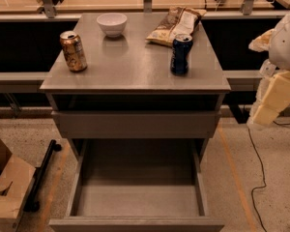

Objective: Place pepsi can into middle drawer

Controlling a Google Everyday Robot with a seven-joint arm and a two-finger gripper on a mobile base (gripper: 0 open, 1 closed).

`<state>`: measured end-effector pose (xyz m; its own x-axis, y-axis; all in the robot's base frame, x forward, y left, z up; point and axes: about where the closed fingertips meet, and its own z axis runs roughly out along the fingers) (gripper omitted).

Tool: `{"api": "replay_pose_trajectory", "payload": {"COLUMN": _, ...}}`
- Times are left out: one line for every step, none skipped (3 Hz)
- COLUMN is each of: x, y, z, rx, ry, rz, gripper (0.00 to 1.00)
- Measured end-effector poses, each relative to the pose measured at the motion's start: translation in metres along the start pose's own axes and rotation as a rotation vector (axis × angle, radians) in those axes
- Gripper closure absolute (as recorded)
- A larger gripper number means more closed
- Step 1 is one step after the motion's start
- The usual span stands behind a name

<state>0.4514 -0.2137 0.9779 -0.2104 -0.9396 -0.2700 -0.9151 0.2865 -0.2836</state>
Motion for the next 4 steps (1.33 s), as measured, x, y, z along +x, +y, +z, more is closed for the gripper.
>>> {"api": "replay_pose_trajectory", "payload": {"x": -0.004, "y": -0.025, "z": 0.017, "rx": 0.043, "ry": -0.108, "rz": 0.022, "gripper": 0.0}}
{"api": "replay_pose_trajectory", "payload": {"x": -0.022, "y": -0.071, "z": 0.037, "rx": 0.115, "ry": -0.242, "rz": 0.057, "gripper": 0.0}}
{"api": "replay_pose_trajectory", "payload": {"x": -0.025, "y": -0.075, "z": 0.038, "rx": 0.128, "ry": -0.251, "rz": 0.059, "gripper": 0.0}}
{"api": "replay_pose_trajectory", "payload": {"x": -0.024, "y": -0.078, "z": 0.045, "rx": 0.145, "ry": -0.249, "rz": 0.097, "gripper": 0.0}}
